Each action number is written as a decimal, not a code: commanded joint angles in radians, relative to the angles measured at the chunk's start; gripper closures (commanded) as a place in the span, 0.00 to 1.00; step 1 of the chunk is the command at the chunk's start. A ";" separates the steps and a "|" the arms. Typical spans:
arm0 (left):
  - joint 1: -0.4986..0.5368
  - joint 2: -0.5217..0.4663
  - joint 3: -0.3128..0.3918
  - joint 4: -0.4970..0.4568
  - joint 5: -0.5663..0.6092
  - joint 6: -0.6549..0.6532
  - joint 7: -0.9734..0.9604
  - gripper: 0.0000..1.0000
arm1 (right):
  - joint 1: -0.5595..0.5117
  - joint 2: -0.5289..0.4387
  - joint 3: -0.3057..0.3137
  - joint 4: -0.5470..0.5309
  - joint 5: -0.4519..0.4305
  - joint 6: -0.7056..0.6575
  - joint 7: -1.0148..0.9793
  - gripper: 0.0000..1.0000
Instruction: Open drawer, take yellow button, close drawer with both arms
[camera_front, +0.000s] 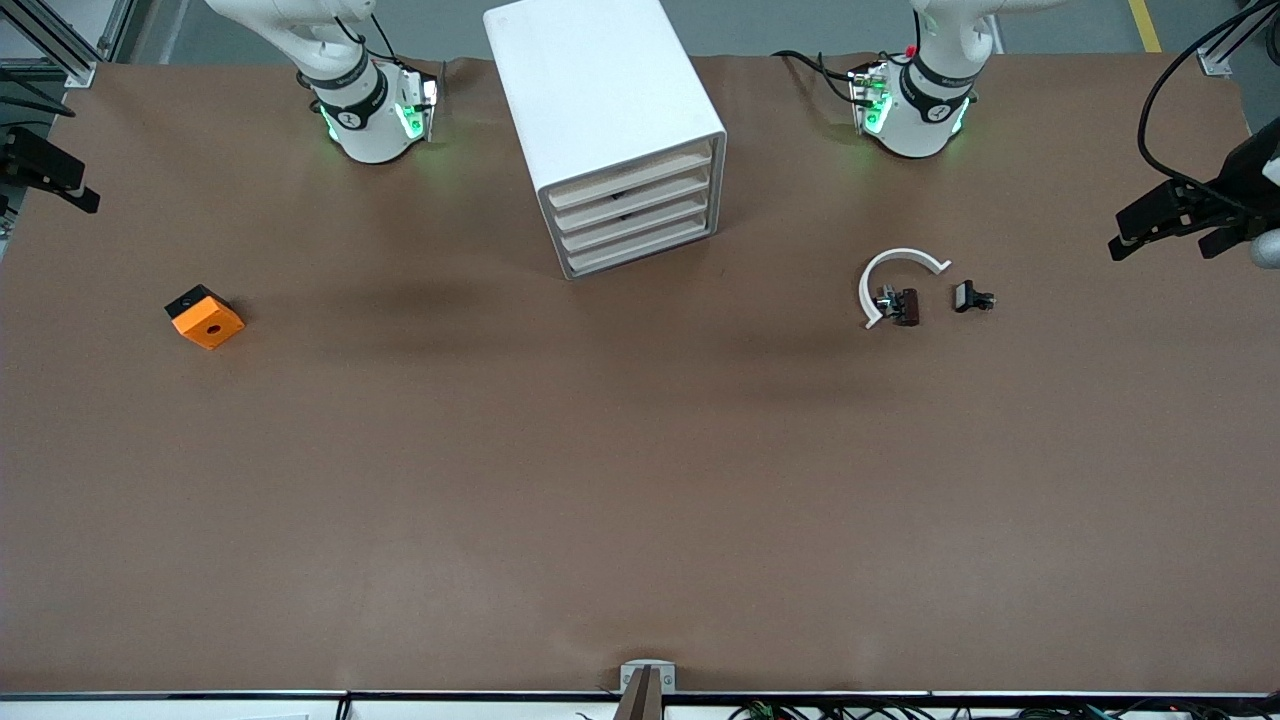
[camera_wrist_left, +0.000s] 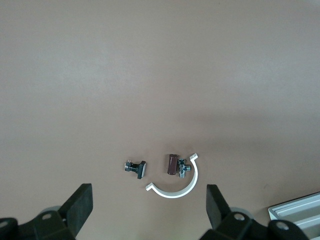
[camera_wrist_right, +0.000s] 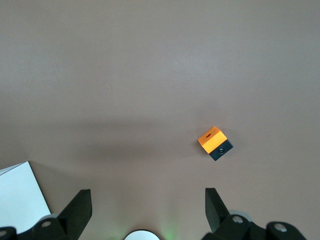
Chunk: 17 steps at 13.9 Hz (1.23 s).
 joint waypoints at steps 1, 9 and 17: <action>0.005 0.009 -0.003 0.025 0.017 -0.028 -0.024 0.00 | -0.003 -0.022 0.003 -0.020 -0.003 0.010 -0.010 0.00; -0.004 0.144 -0.008 -0.005 0.006 0.024 -0.064 0.00 | -0.009 -0.008 0.000 0.012 0.006 0.010 -0.009 0.00; -0.072 0.357 -0.023 -0.005 0.006 0.225 -0.166 0.00 | -0.007 0.134 0.000 0.065 0.006 0.012 -0.010 0.00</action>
